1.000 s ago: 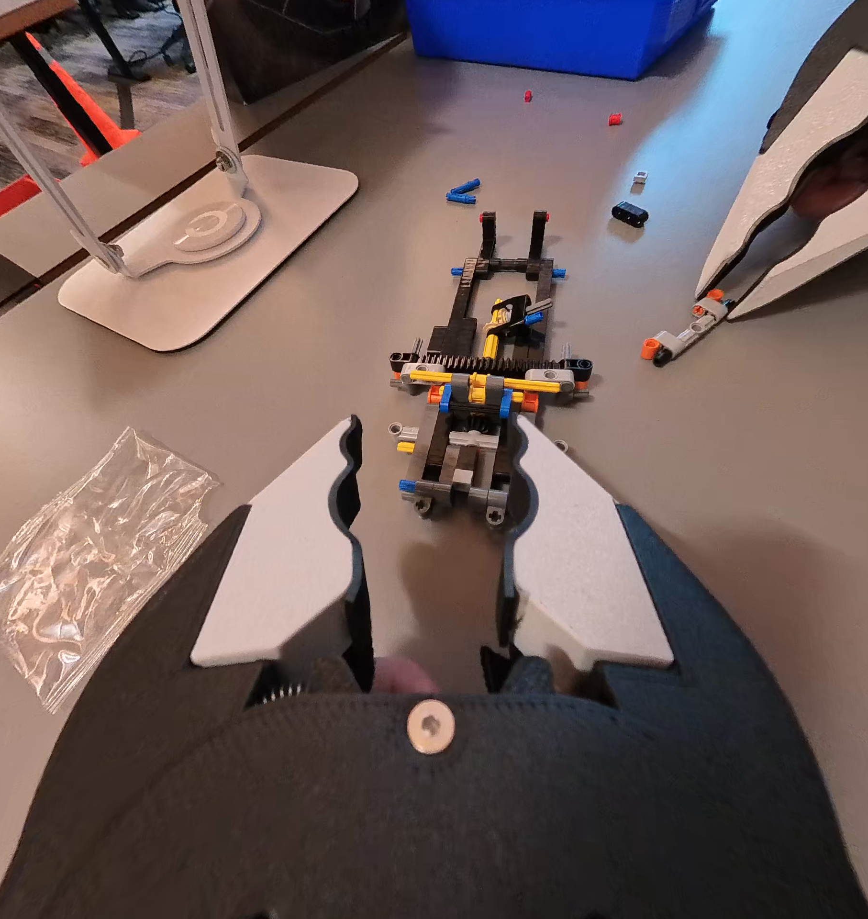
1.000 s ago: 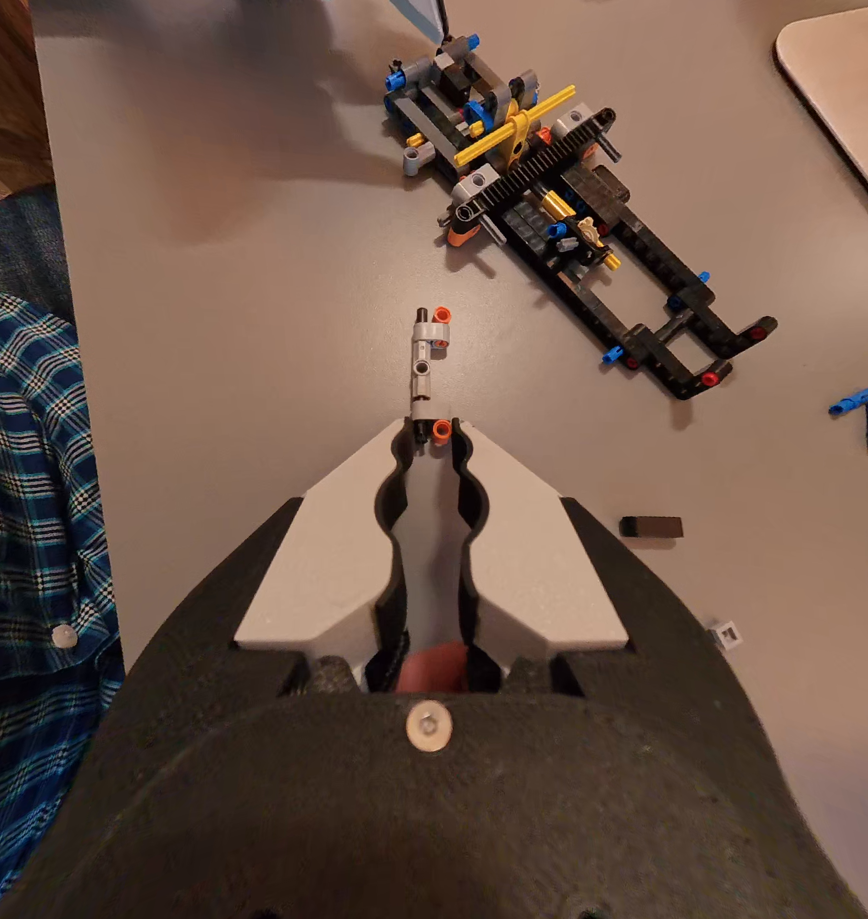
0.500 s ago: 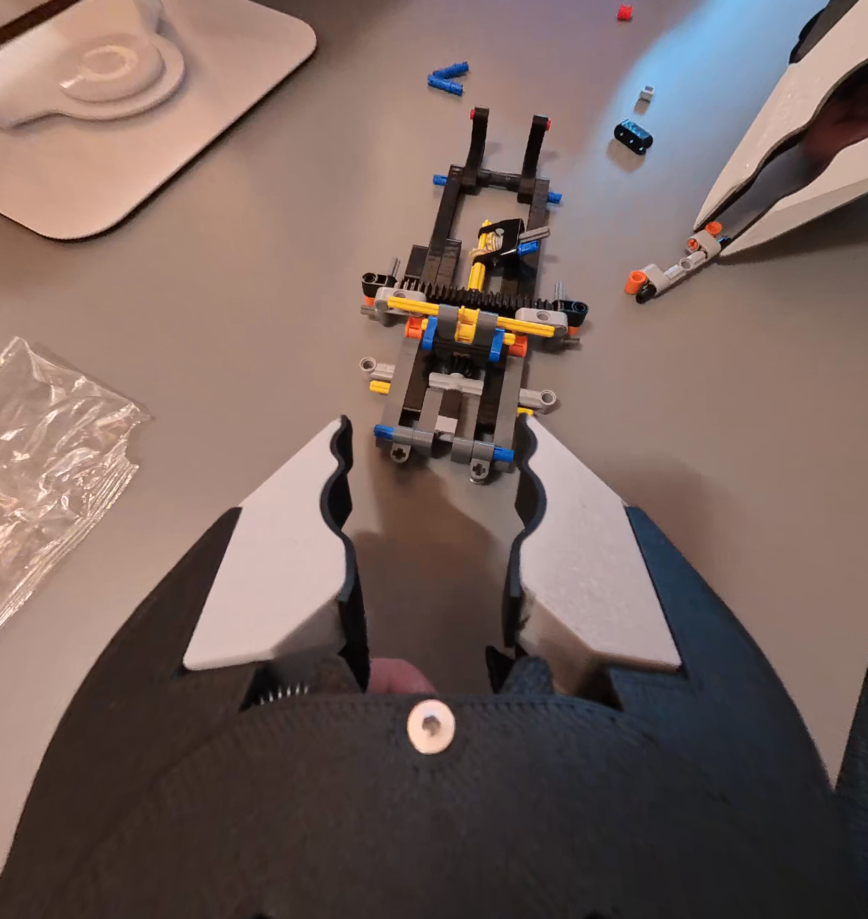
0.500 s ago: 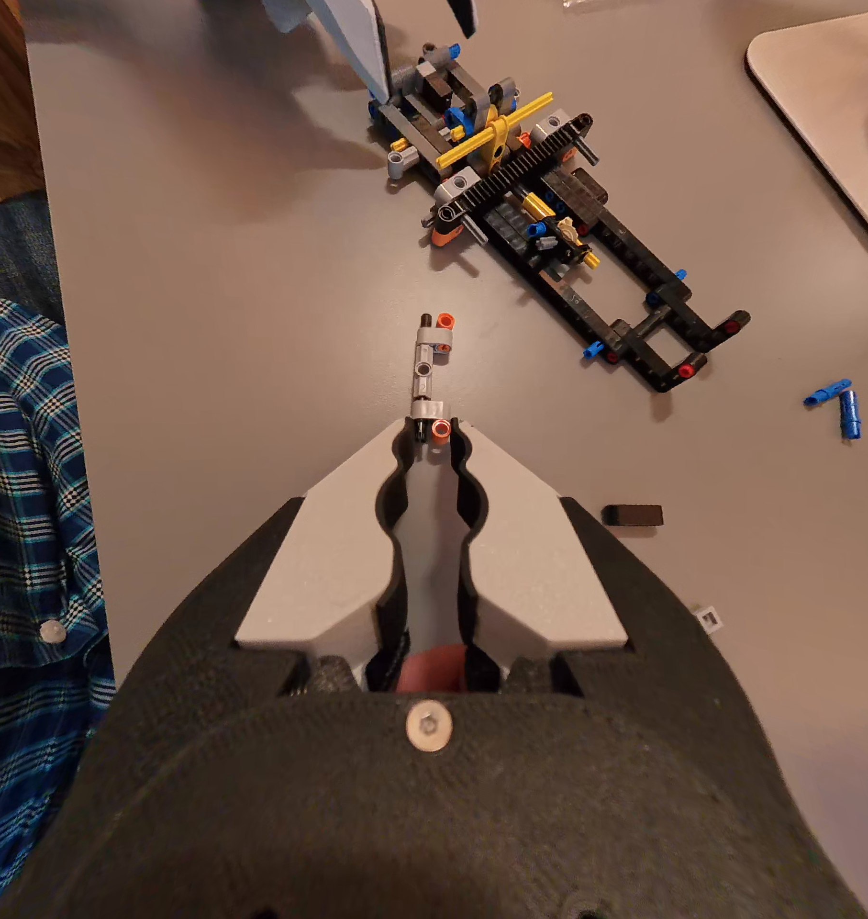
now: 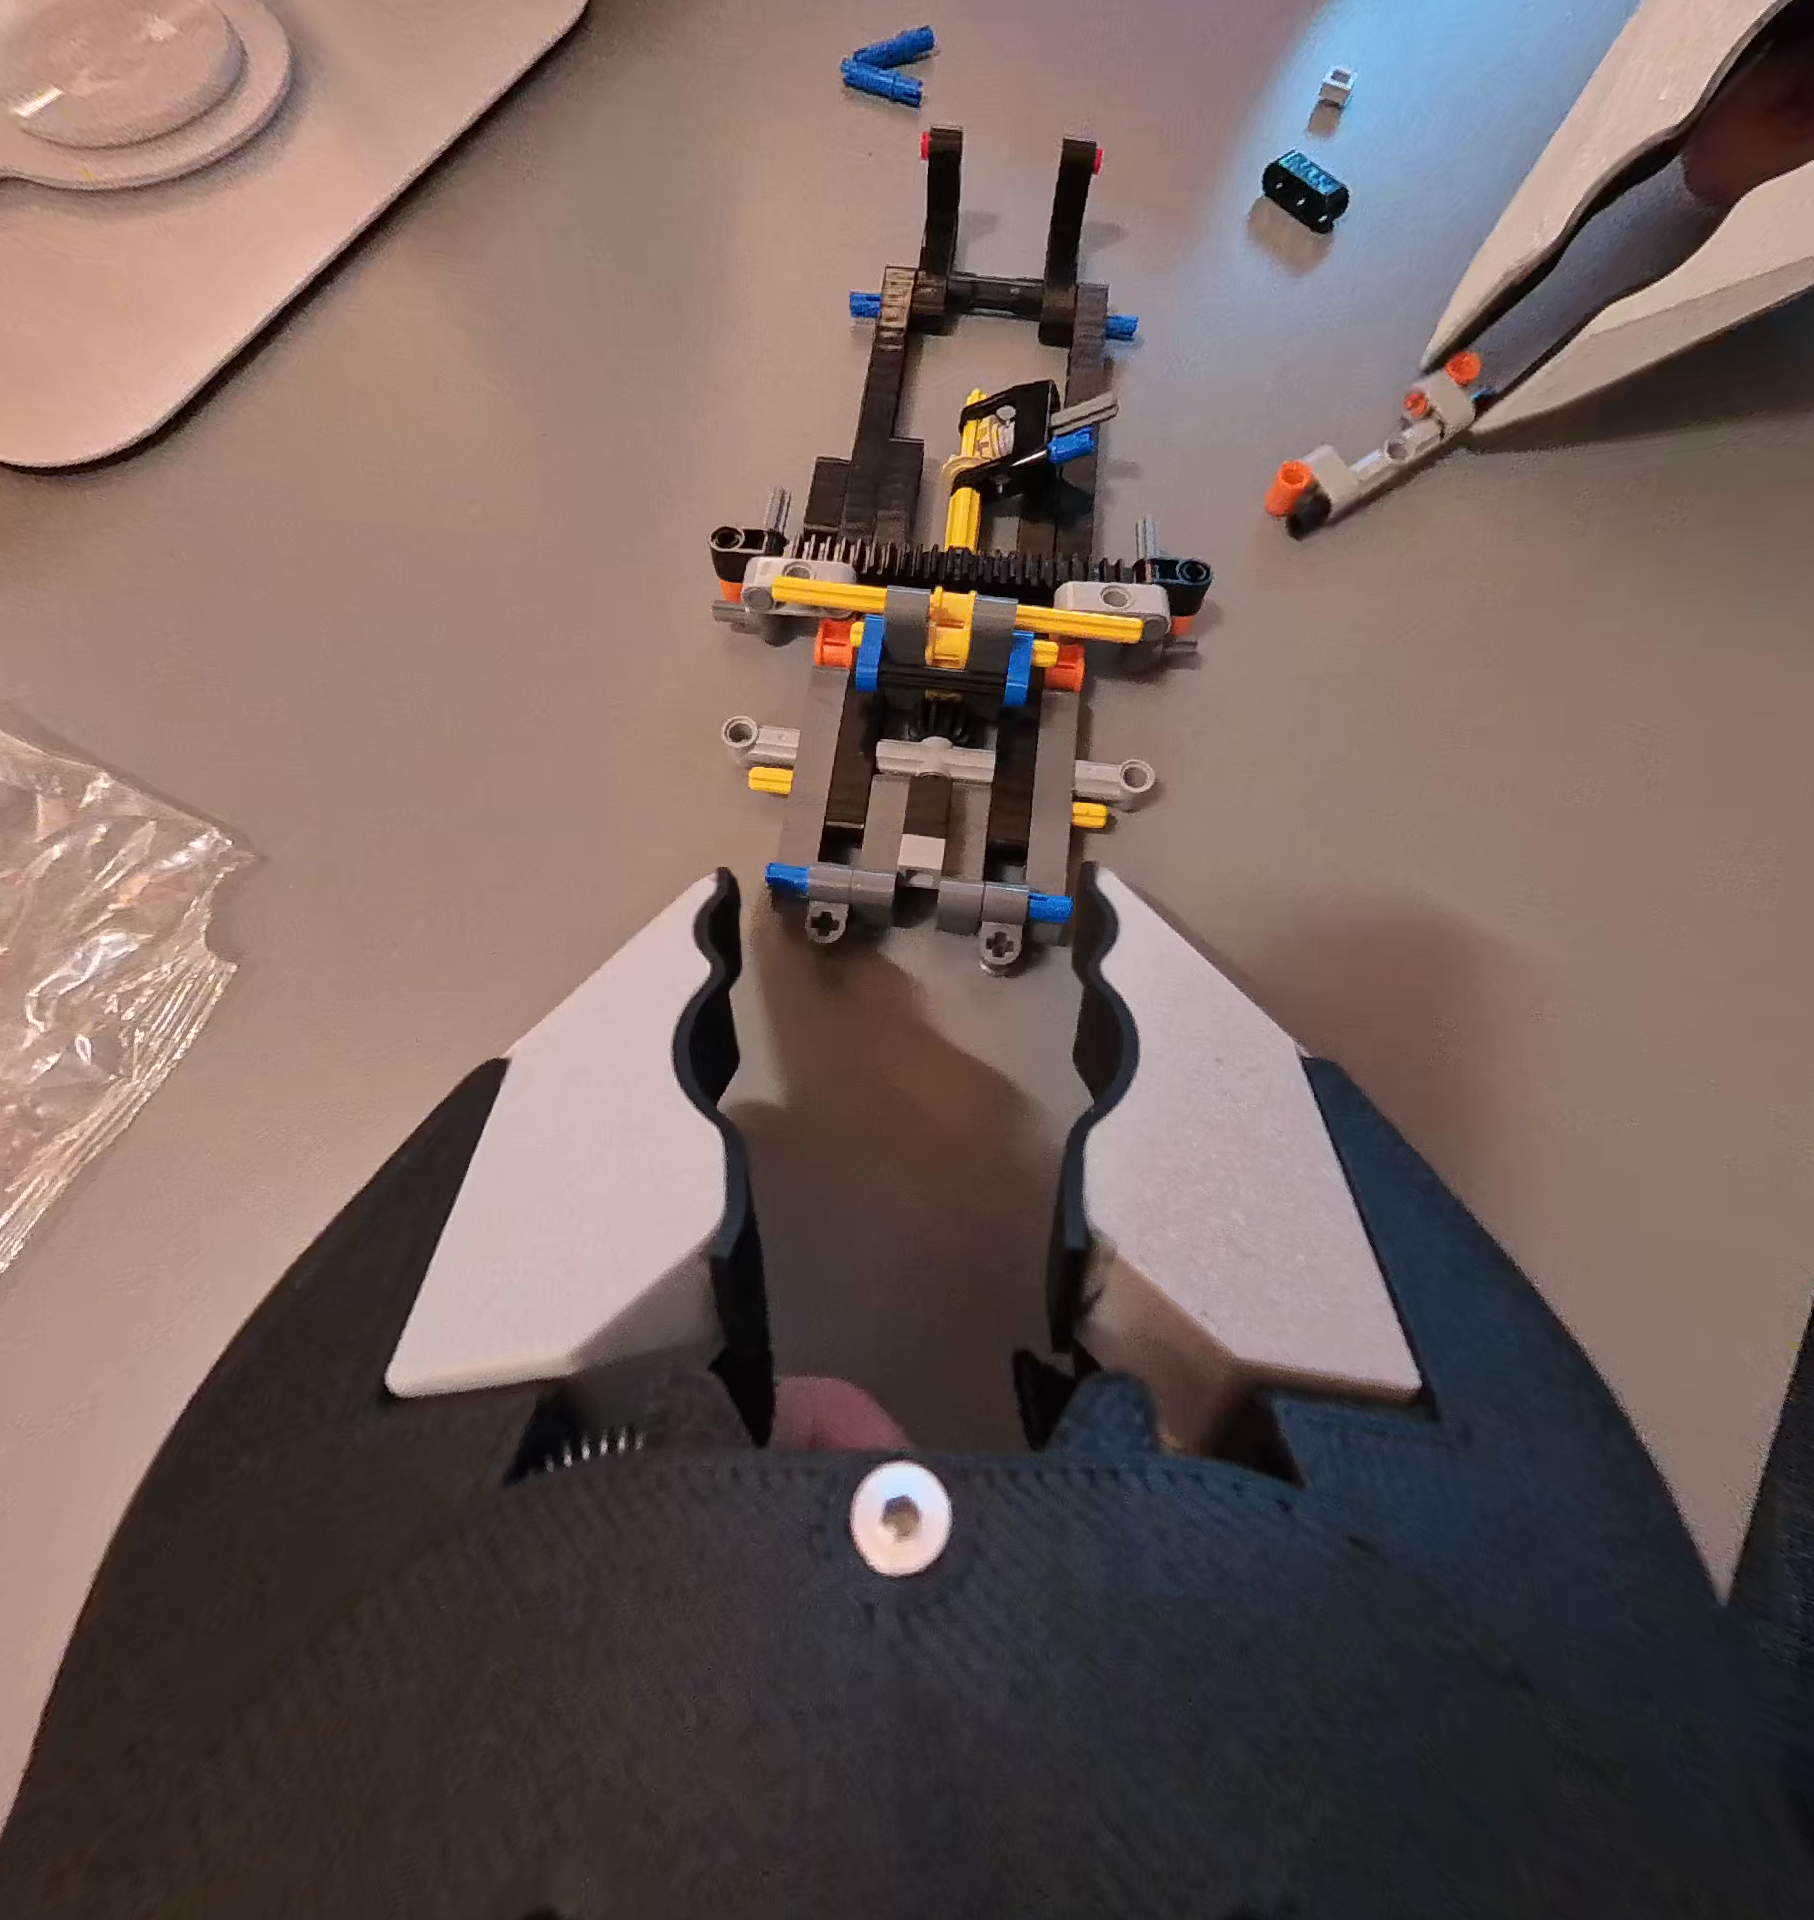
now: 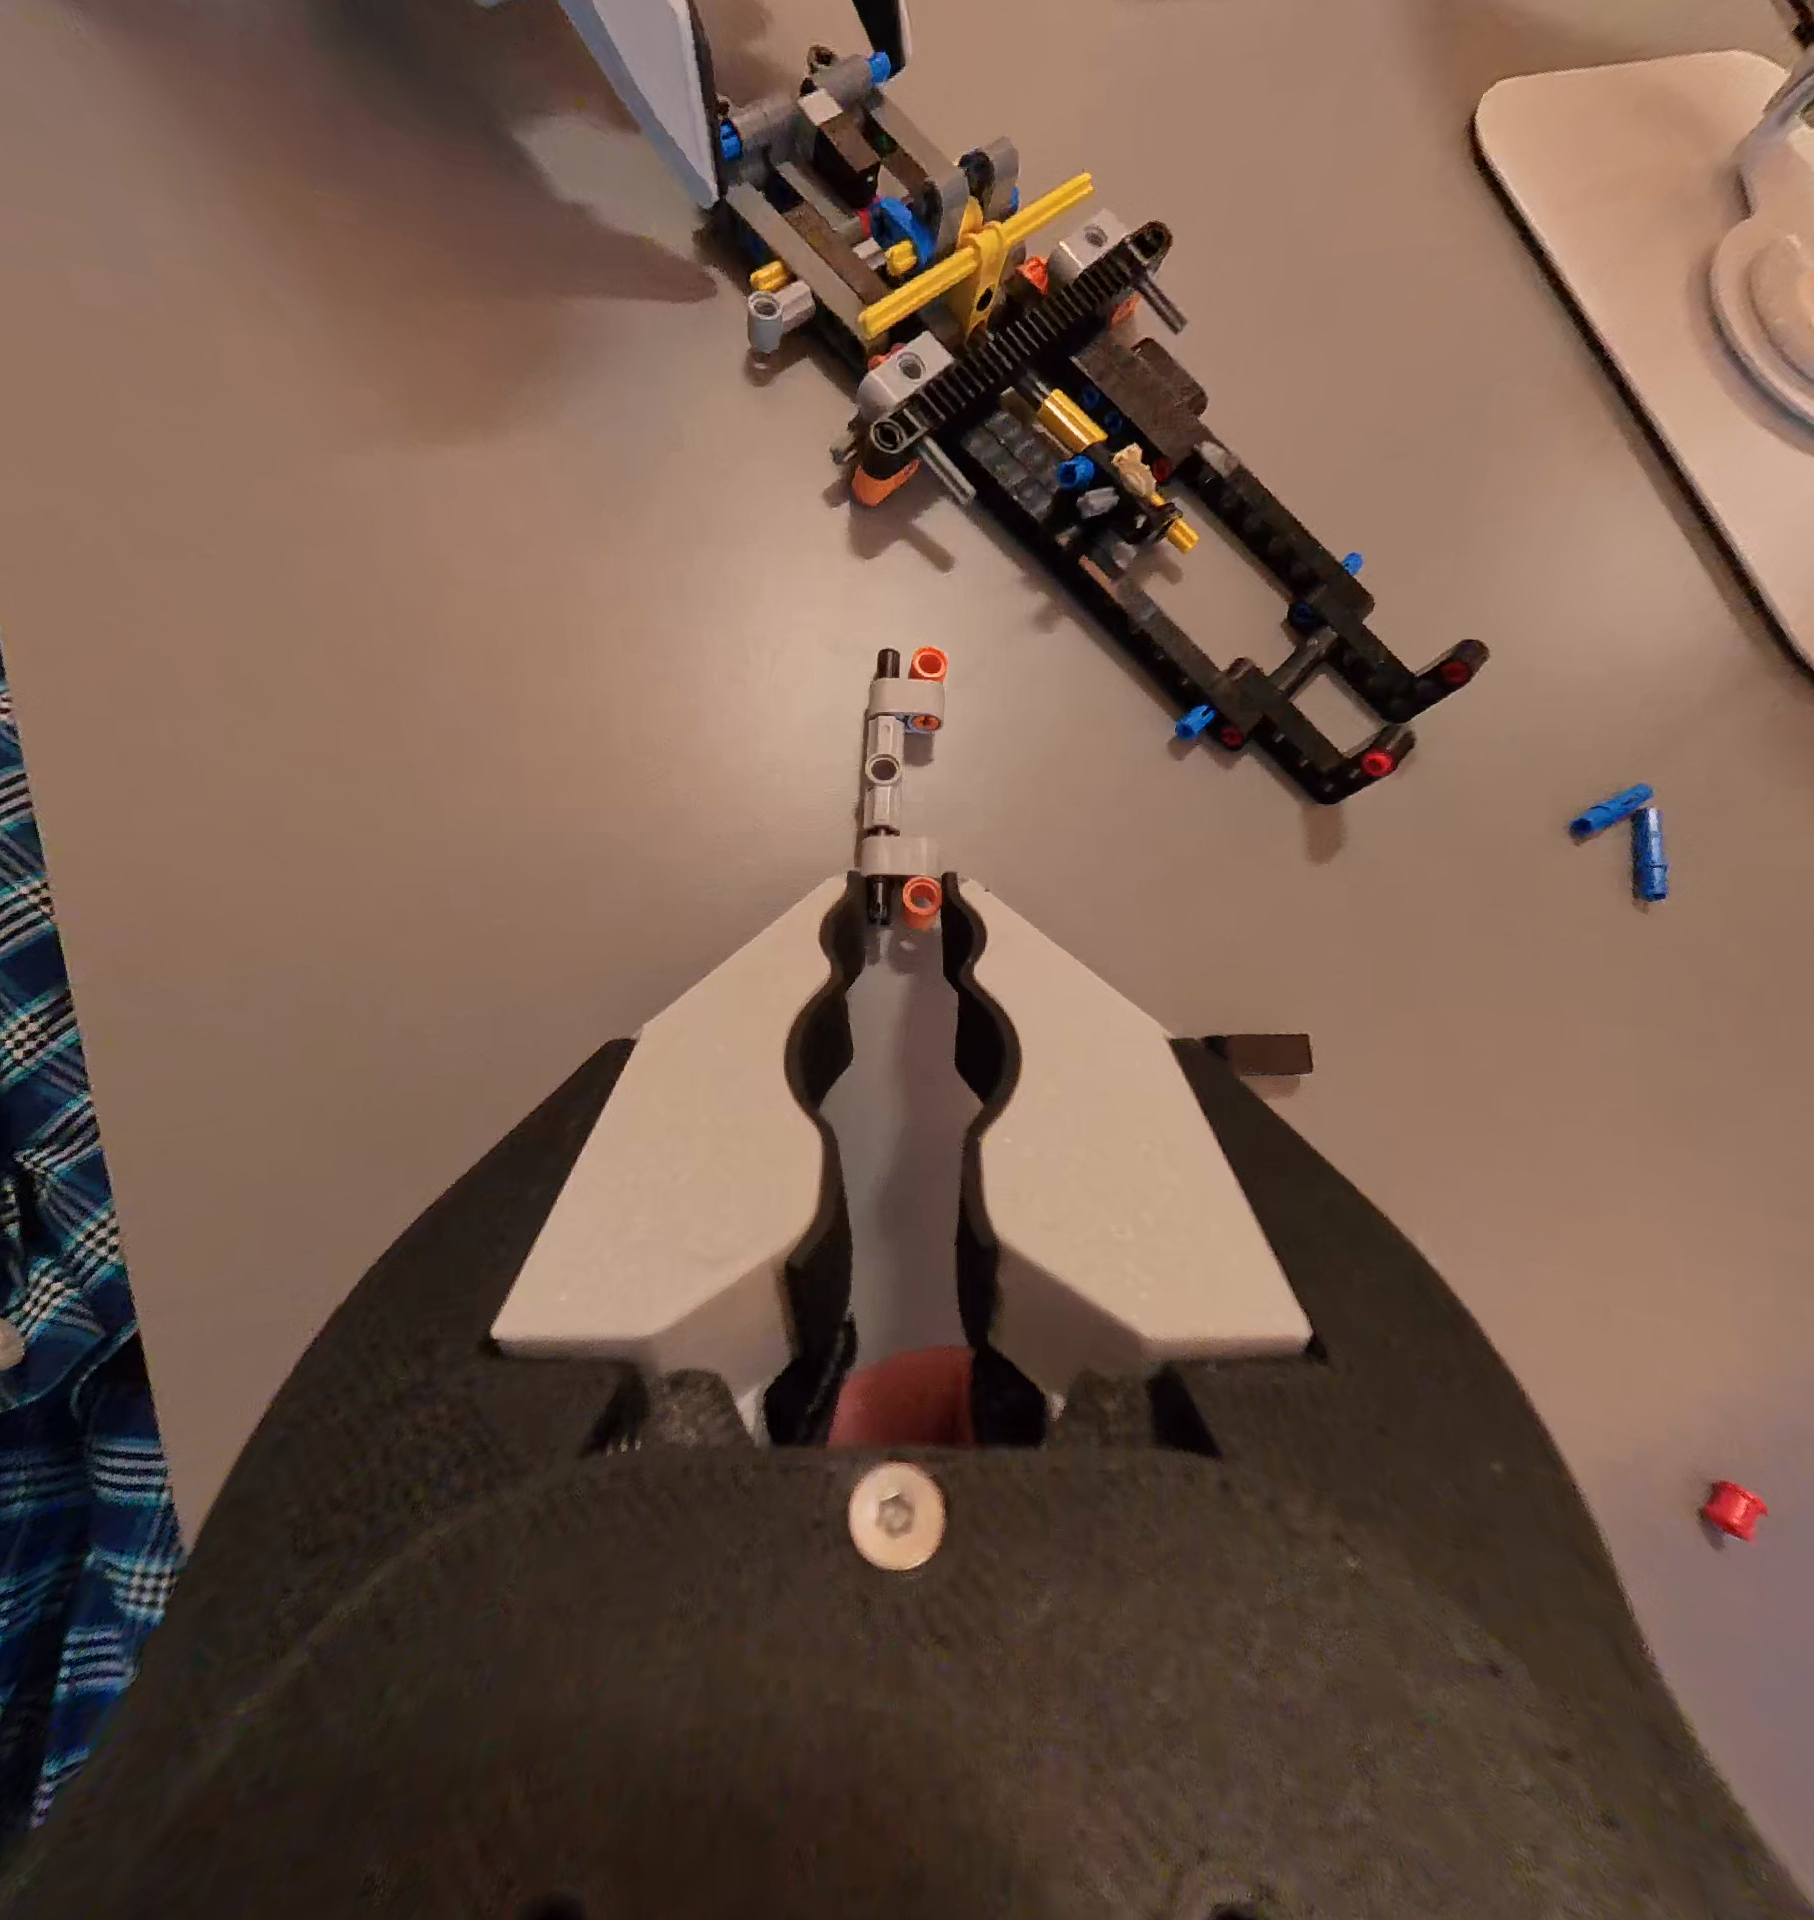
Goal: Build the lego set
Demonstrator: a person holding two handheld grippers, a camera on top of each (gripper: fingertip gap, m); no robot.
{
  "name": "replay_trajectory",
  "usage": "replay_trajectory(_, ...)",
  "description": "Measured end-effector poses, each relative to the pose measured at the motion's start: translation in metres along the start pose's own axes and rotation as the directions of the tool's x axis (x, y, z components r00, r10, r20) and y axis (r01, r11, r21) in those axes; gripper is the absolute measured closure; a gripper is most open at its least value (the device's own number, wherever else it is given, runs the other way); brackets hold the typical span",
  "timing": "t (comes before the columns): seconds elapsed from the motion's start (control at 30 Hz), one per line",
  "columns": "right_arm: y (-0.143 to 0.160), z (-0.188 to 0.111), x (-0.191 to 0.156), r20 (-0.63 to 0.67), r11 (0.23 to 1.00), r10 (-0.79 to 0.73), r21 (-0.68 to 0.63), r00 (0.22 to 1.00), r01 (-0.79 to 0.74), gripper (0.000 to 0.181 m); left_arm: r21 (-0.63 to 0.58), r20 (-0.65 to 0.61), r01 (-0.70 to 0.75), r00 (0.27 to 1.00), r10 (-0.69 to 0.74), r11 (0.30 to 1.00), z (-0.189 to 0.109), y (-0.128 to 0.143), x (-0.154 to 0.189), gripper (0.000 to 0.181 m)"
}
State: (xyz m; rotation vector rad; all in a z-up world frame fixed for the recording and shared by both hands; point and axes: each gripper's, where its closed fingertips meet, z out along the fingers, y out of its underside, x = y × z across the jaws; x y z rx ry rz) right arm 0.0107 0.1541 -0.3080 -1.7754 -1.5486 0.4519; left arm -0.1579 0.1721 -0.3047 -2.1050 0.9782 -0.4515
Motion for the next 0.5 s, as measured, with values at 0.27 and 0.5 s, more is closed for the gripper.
replay_trajectory(0.27, -0.019, -0.013, 0.016, -0.128, 0.996, -0.052, 0.067, 0.990, 0.061, 0.170, 0.078, 0.085, -0.032, 0.996, 0.025, 0.996, -0.008, -0.018, -0.010, 0.115)
replay_trajectory(0.5, -0.053, -0.028, 0.015, -0.221, 0.968, -0.098, 0.206, 0.970, 0.145, 0.170, 0.277, 0.009, -0.023, 1.000, 0.021, 0.961, -0.022, -0.073, 0.023, 0.128)
